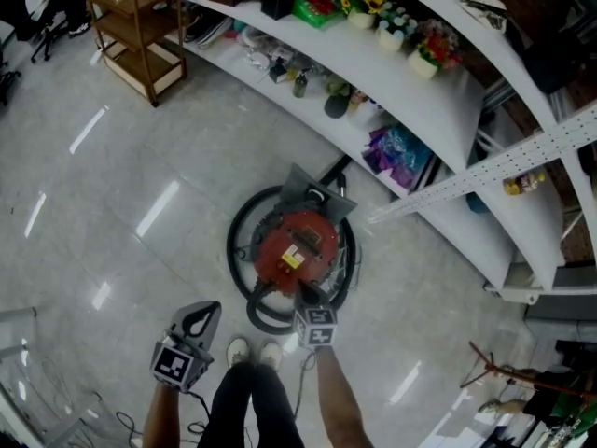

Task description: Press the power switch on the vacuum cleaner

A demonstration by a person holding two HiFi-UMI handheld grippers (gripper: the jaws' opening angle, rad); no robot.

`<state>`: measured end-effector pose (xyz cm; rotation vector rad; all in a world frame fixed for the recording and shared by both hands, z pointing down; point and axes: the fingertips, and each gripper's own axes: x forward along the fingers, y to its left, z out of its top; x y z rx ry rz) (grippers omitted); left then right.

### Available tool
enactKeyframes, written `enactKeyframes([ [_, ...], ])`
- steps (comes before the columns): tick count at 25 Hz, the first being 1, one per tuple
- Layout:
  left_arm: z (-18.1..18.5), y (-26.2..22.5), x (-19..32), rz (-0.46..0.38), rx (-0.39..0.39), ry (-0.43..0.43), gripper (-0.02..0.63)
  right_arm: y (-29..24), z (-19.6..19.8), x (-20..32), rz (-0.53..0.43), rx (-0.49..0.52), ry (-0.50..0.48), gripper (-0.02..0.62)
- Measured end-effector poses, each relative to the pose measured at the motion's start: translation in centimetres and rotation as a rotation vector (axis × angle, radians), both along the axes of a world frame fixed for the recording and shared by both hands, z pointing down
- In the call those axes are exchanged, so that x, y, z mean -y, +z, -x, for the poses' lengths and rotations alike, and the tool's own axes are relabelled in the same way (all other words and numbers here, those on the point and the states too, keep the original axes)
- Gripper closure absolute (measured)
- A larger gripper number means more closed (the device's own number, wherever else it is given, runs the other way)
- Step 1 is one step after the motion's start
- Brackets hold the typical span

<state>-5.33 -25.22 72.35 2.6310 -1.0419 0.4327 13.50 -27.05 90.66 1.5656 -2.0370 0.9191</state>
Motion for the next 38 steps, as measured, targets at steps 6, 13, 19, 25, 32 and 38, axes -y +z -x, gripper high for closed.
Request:
enactKeyframes([
  [6, -0.7, -3.8, -0.7, -0.025, -0.017, 0.007, 0.598, -6.0, 0.5, -0.7, -0.083, 0.009, 0.019, 0.583],
  [13, -1.0, -8.3, -1.1, -0.068, -0.016, 0.017, 0.598, -10.8, -0.1, -1.6, -0.119, 0.009, 0.043, 0.583],
  [19, -1.2, -13.0, -1.7, -0.043, -0.007, 0.015, 0.598, -17.4, -0.5, -2.0, -0.177, 0.008, 0.047, 0.583],
  [25, -1.0, -16.5, -1.3, -0.046, -0.016, -0.004, 0.598, -22.6, -1.0, -2.3, -0.215, 0.004, 0.067, 0.583],
  [32, -1.3, -20.4, -1.9, -0.073, -0.03, 0.002, 0.598, -28.2, -1.5, -4.2, -0.245, -0.001, 0.1, 0.583],
  [38, -1.3, -22.4, -1.9, -0.127, -0.079, -0.001, 0.598, -32.2, -0.8, -4.9, -0.291, -0.004, 0.101, 0.583],
])
